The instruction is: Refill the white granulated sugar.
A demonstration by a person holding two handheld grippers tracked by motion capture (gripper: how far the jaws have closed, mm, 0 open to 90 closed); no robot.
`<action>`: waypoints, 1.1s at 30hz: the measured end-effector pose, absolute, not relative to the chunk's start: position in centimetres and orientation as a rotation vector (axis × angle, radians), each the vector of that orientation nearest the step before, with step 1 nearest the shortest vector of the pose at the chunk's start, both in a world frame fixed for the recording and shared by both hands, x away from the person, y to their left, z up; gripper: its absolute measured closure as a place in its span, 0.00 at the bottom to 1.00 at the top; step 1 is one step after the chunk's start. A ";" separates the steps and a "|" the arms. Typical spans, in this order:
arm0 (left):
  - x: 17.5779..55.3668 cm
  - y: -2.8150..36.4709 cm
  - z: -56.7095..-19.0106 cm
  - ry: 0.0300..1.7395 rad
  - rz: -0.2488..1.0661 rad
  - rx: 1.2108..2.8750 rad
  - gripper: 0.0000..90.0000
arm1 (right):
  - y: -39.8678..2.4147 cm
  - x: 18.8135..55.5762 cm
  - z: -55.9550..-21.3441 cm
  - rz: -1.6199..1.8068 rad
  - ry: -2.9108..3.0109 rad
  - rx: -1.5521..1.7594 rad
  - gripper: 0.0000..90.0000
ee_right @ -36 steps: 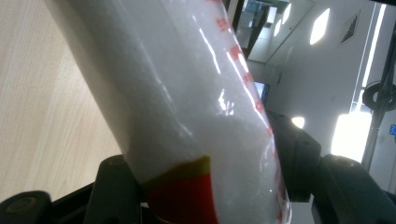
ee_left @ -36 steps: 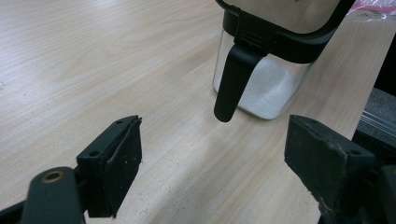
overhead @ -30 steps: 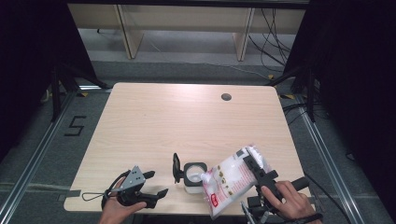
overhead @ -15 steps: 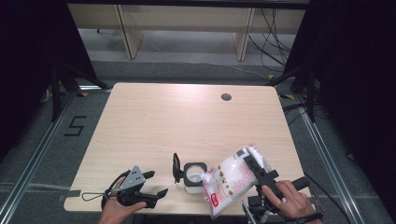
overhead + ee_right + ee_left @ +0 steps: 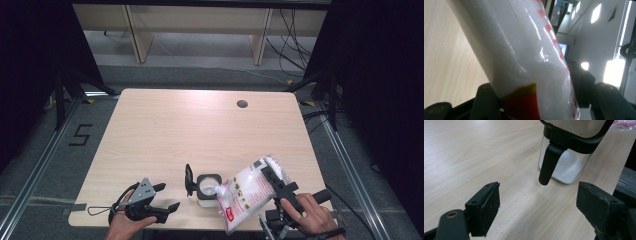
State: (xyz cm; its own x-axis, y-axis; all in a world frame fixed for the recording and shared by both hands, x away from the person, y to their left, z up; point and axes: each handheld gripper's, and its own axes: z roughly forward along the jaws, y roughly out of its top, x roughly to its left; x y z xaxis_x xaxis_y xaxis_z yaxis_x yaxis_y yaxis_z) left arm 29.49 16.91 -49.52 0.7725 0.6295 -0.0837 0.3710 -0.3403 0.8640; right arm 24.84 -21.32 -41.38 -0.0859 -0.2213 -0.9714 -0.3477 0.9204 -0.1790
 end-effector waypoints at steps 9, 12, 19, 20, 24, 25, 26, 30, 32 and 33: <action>29.5 17.0 -49.5 0.753 0.330 1.978 0.21 | -21.2 24.9 -41.1 0.102 1.653 -0.467 0.52; 29.5 16.9 -49.6 0.758 0.324 1.961 0.20 | -21.3 25.0 -41.4 0.140 1.654 -0.447 0.52; 29.4 16.9 -49.5 0.768 0.322 1.964 0.21 | -21.2 24.9 -41.2 0.114 1.658 -0.462 0.52; 29.5 16.9 -49.5 0.765 0.325 1.976 0.21 | -21.2 24.9 -41.2 0.111 1.657 -0.466 0.52; 29.4 16.8 -49.6 0.769 0.320 1.957 0.20 | -21.3 25.0 -41.2 0.133 1.645 -0.476 0.52; 29.5 16.9 -49.5 0.763 0.326 1.973 0.21 | -21.3 25.0 -41.4 0.141 1.658 -0.451 0.52; 29.5 16.9 -49.5 0.764 0.326 1.975 0.20 | -21.2 25.0 -41.2 0.133 1.642 -0.477 0.52; 29.5 16.9 -49.5 0.765 0.324 1.976 0.21 | -21.2 25.0 -41.2 0.138 1.647 -0.467 0.52; 29.4 16.9 -49.5 0.767 0.323 1.976 0.20 | -21.2 24.9 -41.2 0.144 1.645 -0.466 0.52; 29.5 16.9 -49.5 0.762 0.326 1.977 0.20 | -21.2 24.9 -41.3 0.146 1.645 -0.466 0.52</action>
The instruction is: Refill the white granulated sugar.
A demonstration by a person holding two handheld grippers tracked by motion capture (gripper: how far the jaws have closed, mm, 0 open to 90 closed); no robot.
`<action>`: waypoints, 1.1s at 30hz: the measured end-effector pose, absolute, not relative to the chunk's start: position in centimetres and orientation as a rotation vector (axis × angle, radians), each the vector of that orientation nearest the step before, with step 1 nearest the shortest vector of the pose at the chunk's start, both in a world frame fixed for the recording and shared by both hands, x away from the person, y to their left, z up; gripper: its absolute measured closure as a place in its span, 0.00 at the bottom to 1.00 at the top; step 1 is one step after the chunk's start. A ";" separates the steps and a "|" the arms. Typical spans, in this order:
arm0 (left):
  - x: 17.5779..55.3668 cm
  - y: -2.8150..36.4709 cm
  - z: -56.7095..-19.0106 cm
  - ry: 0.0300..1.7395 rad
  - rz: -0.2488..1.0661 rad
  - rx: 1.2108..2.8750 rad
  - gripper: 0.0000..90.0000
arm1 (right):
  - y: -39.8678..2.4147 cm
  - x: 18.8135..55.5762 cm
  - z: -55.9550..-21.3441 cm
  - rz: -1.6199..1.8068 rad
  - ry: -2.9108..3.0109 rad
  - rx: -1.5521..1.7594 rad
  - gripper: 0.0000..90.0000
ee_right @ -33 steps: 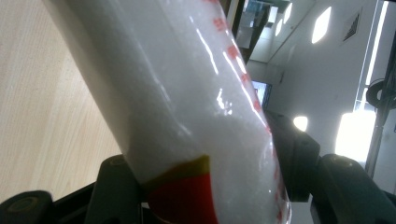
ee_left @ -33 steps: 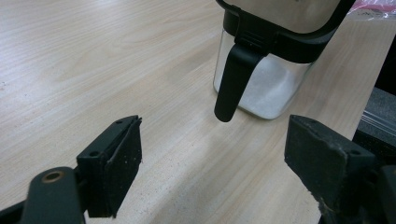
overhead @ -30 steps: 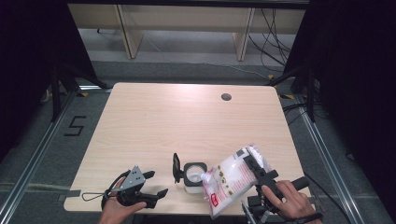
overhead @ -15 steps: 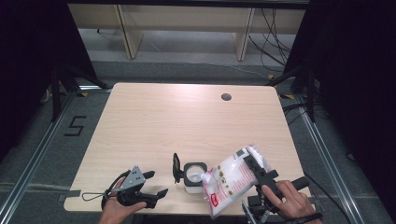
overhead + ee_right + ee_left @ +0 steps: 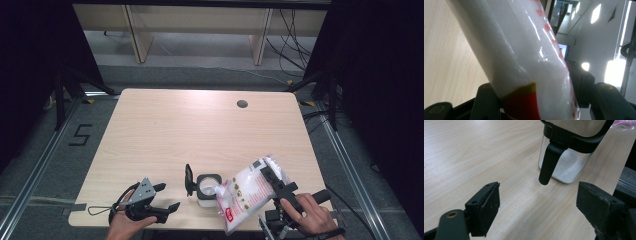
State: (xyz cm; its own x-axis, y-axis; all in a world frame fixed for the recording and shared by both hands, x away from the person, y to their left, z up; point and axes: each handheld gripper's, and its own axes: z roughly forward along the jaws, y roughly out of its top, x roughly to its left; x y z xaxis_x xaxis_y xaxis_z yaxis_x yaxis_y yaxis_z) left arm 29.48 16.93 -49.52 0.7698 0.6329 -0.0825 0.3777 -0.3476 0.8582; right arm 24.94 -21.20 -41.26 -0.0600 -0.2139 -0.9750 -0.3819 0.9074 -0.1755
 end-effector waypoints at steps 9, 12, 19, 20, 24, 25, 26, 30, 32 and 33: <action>29.5 16.9 -49.5 0.765 0.325 1.975 0.21 | -21.1 24.8 -41.1 0.141 1.669 -0.448 0.52; 29.5 16.8 -49.6 0.762 0.322 1.957 0.20 | -21.2 24.9 -41.4 0.165 1.668 -0.440 0.52; 29.5 16.8 -49.6 0.760 0.323 1.959 0.20 | -21.3 24.9 -41.4 0.155 1.695 -0.423 0.52; 29.5 16.9 -49.5 0.756 0.326 1.966 0.20 | -21.3 24.9 -41.4 0.154 1.693 -0.425 0.52; 29.5 16.9 -49.5 0.758 0.324 1.963 0.21 | -21.2 24.9 -41.2 0.143 1.675 -0.457 0.52; 29.5 16.9 -49.5 0.753 0.328 1.973 0.20 | -21.2 24.9 -41.2 0.140 1.674 -0.457 0.52; 29.5 16.9 -49.5 0.755 0.327 1.969 0.21 | -21.2 24.9 -41.2 0.138 1.673 -0.455 0.52; 29.5 16.9 -49.5 0.753 0.328 1.972 0.20 | -21.2 24.9 -41.2 0.139 1.674 -0.457 0.52; 29.5 16.9 -49.5 0.765 0.325 1.974 0.20 | -21.2 24.9 -41.2 0.140 1.672 -0.458 0.52; 29.5 16.9 -49.5 0.765 0.325 1.974 0.20 | -21.2 24.9 -41.2 0.144 1.672 -0.460 0.52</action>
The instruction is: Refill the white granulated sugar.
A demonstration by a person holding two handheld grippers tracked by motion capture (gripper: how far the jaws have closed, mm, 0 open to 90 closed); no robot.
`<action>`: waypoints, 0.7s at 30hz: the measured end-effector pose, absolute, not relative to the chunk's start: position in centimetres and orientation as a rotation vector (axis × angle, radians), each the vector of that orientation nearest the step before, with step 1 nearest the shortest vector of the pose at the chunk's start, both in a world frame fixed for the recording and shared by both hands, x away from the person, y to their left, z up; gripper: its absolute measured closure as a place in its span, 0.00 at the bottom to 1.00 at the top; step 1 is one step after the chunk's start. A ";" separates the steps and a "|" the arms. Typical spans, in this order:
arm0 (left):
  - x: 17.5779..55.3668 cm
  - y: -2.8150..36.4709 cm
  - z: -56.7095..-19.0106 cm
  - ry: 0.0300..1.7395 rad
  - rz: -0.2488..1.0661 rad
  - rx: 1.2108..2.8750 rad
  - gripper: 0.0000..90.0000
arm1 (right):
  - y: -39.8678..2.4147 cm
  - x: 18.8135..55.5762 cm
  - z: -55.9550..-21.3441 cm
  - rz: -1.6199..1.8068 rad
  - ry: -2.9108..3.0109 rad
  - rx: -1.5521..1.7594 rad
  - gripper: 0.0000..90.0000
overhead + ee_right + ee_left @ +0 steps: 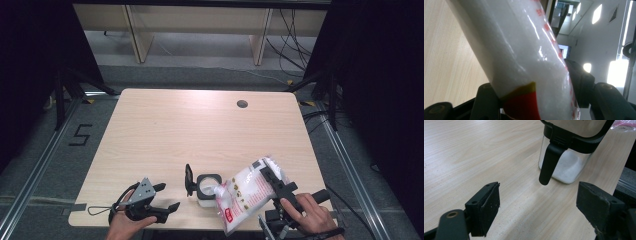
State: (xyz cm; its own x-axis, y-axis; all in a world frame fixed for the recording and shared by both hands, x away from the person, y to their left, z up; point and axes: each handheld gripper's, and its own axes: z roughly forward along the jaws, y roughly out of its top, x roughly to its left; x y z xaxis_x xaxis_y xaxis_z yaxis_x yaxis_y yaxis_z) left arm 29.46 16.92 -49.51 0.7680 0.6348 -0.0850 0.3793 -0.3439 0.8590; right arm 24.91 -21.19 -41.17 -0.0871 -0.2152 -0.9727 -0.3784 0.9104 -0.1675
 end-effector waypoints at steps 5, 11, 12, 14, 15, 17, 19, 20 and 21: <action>29.5 16.9 -49.5 0.765 0.325 1.975 0.20 | -21.2 24.8 -41.5 0.159 1.692 -0.420 0.52; 29.5 16.9 -49.5 0.765 0.325 1.976 0.21 | -21.2 24.8 -41.3 0.153 1.685 -0.435 0.52; 29.5 16.9 -49.5 0.764 0.326 1.975 0.20 | -21.2 24.8 -41.3 0.151 1.680 -0.443 0.52; 29.5 16.9 -49.5 0.765 0.322 1.964 0.20 | -21.2 24.9 -41.3 0.162 1.660 -0.457 0.52; 29.5 16.9 -49.5 0.756 0.325 1.970 0.20 | -21.3 24.9 -41.4 0.166 1.673 -0.439 0.52; 29.4 16.8 -49.6 0.772 0.320 1.956 0.20 | -21.2 24.9 -41.1 0.138 1.674 -0.459 0.52; 29.5 16.8 -49.6 0.766 0.321 1.959 0.20 | -21.2 24.9 -41.1 0.138 1.674 -0.461 0.52; 29.5 16.8 -49.6 0.764 0.322 1.959 0.20 | -21.2 24.9 -41.1 0.137 1.674 -0.461 0.52; 29.5 16.9 -49.5 0.759 0.324 1.972 0.21 | -21.2 24.9 -41.1 0.141 1.674 -0.463 0.52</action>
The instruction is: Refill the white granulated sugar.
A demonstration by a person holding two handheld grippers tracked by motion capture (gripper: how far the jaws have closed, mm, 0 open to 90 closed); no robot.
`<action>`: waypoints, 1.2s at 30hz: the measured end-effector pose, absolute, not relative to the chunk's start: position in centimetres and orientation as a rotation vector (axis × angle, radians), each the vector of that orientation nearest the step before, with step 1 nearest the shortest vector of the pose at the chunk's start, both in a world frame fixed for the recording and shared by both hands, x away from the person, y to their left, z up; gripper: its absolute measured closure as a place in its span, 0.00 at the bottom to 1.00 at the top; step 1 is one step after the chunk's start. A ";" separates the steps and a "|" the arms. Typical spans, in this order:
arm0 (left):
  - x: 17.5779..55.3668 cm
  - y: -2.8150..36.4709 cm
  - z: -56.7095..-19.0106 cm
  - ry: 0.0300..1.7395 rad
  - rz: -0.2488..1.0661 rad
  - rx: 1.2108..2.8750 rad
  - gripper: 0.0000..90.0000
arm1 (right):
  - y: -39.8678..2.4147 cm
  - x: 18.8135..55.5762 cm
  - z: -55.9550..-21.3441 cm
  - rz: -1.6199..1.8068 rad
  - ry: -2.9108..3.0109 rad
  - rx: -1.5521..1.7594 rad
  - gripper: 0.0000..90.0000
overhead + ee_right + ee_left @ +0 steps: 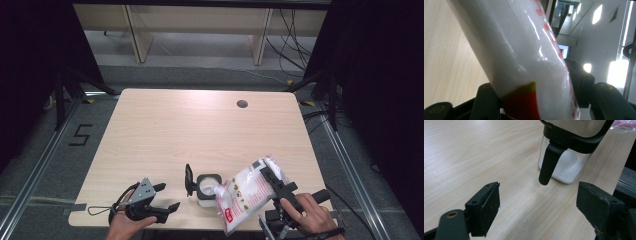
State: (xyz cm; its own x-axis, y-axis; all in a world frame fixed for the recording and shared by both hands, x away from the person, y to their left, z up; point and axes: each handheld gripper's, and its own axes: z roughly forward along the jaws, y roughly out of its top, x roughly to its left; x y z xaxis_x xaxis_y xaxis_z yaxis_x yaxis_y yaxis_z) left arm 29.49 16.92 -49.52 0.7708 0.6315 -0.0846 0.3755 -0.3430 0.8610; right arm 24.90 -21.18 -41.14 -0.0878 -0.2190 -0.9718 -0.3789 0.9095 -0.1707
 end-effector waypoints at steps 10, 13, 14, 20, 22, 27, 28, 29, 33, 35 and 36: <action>29.5 16.8 -49.6 0.760 0.323 1.958 0.21 | -21.3 24.9 -41.3 0.146 1.698 -0.428 0.52; 29.5 16.9 -49.5 0.757 0.325 1.964 0.20 | -21.3 24.9 -41.3 0.146 1.699 -0.428 0.52; 29.5 16.8 -49.6 0.759 0.323 1.959 0.20 | -21.3 24.9 -41.3 0.146 1.699 -0.428 0.52; 29.5 16.8 -49.6 0.759 0.323 1.962 0.20 | -21.2 25.0 -41.2 0.156 1.664 -0.467 0.52; 29.5 16.9 -49.5 0.765 0.321 1.967 0.20 | -21.2 24.8 -41.2 0.144 1.683 -0.454 0.52; 29.4 16.9 -49.5 0.766 0.324 1.974 0.21 | -21.1 24.7 -41.2 0.140 1.677 -0.450 0.52; 29.5 17.0 -49.5 0.751 0.329 1.981 0.20 | -21.1 24.6 -41.1 0.120 1.683 -0.444 0.52; 29.5 16.9 -49.5 0.757 0.326 1.979 0.20 | -21.0 24.6 -40.9 0.113 1.669 -0.471 0.52; 29.5 16.9 -49.5 0.767 0.324 1.974 0.20 | -21.0 24.6 -40.9 0.111 1.666 -0.478 0.52; 29.5 16.9 -49.5 0.764 0.325 1.977 0.20 | -20.9 24.6 -40.9 0.117 1.666 -0.475 0.52; 29.5 16.9 -49.5 0.765 0.324 1.976 0.20 | -21.0 24.6 -41.0 0.119 1.678 -0.460 0.52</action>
